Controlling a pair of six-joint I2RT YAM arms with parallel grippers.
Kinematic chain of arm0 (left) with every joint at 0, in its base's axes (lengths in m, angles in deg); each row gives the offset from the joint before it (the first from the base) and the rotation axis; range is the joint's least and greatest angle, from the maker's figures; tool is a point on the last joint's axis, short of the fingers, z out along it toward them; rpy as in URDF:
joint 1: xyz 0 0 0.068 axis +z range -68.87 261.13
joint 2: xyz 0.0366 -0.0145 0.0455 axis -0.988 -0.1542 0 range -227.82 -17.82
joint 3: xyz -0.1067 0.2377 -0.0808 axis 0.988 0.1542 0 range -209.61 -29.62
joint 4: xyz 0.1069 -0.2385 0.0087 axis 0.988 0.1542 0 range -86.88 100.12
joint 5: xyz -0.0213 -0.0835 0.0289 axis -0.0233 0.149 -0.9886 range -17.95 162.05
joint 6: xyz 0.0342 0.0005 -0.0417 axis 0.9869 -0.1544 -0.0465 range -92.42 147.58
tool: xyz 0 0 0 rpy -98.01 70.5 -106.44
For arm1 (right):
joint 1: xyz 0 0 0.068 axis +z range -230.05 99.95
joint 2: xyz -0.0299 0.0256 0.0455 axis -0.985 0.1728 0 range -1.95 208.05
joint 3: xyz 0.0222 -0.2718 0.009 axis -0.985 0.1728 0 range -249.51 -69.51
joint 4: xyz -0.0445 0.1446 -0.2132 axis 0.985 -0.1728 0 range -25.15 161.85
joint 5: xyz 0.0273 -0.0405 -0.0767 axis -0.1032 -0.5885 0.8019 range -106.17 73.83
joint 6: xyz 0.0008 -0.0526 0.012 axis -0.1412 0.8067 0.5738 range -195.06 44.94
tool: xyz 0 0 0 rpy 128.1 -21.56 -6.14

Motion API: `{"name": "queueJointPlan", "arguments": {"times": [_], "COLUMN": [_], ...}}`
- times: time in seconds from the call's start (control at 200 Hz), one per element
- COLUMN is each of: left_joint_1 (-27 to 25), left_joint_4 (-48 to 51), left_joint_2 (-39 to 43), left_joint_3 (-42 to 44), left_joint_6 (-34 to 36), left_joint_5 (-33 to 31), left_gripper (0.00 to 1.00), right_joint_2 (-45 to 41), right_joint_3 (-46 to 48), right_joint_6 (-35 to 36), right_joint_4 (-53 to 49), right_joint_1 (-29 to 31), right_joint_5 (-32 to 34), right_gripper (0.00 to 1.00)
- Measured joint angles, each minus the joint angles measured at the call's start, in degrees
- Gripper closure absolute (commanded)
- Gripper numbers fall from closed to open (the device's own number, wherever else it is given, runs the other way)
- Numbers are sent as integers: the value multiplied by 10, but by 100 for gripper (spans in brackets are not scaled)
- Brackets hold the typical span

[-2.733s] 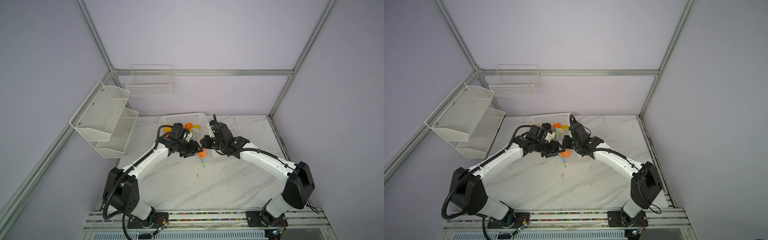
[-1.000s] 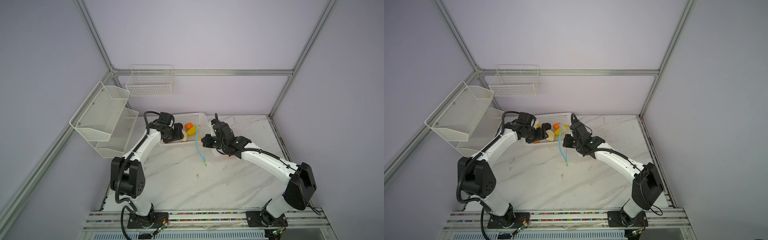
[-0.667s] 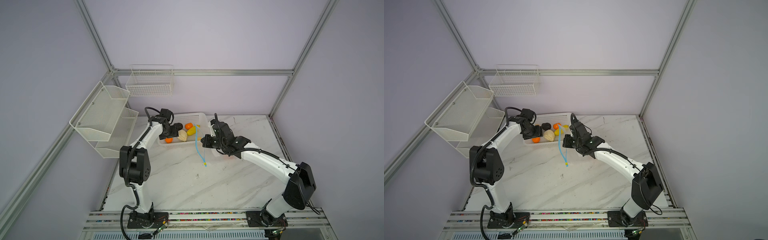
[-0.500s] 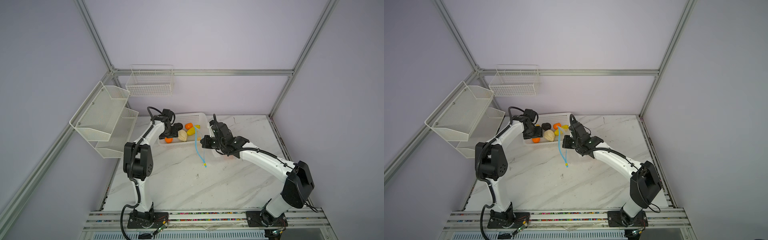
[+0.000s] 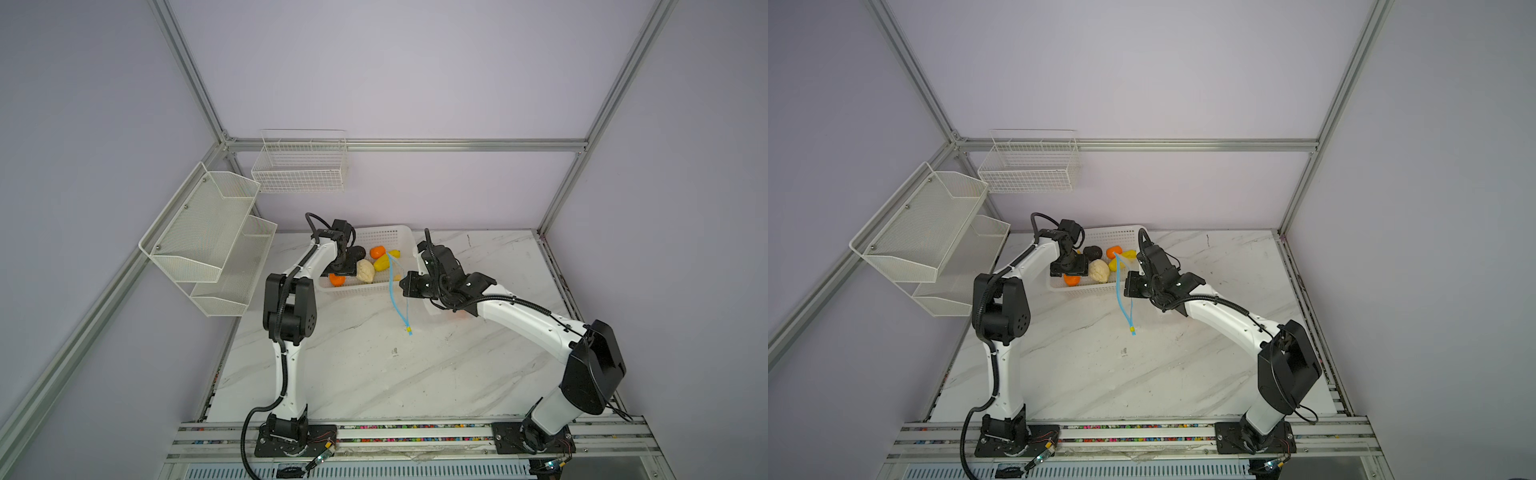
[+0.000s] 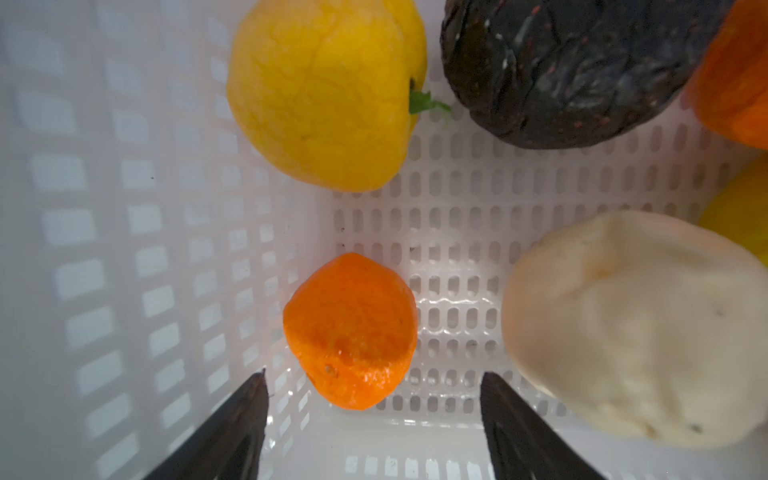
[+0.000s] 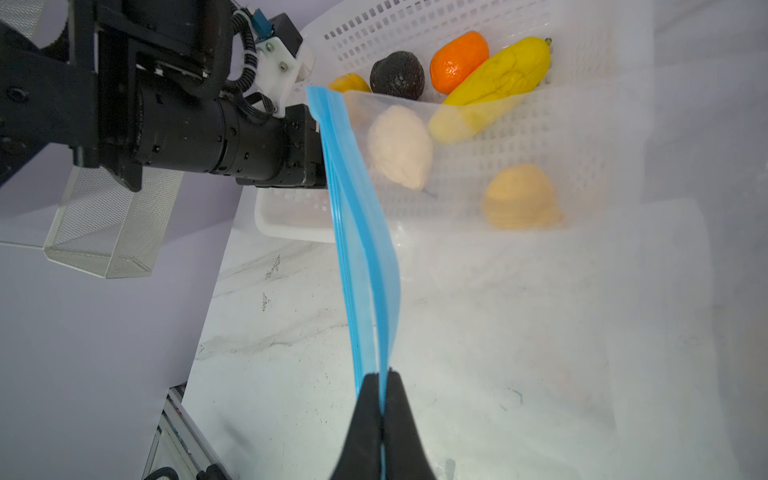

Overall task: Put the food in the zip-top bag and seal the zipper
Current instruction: 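Move the left gripper back over the basket to another orange, then close the left gripper on the orange and lift it from the basket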

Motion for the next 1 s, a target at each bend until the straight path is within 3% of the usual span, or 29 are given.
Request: {"name": "queueJointPlan", "arguments": {"times": [0.255,0.665,1.0], "left_joint_1": [0,0,0], "left_joint_4": [4,15,15], "left_joint_2": [-35,-36,-36], "left_joint_3": [-10,-10,-10], "left_joint_6": [-10,-27,-28], "left_joint_5": [-2,13,18], "left_gripper": [23,39,45], "right_joint_2": [6,6,6], "right_joint_3": [0,0,0], "right_joint_6": [1,-1,-1], "right_joint_4": [0,4,4], "right_joint_1": [0,0,0], "right_joint_5": [0,0,0], "right_gripper": [100,100,100]}}
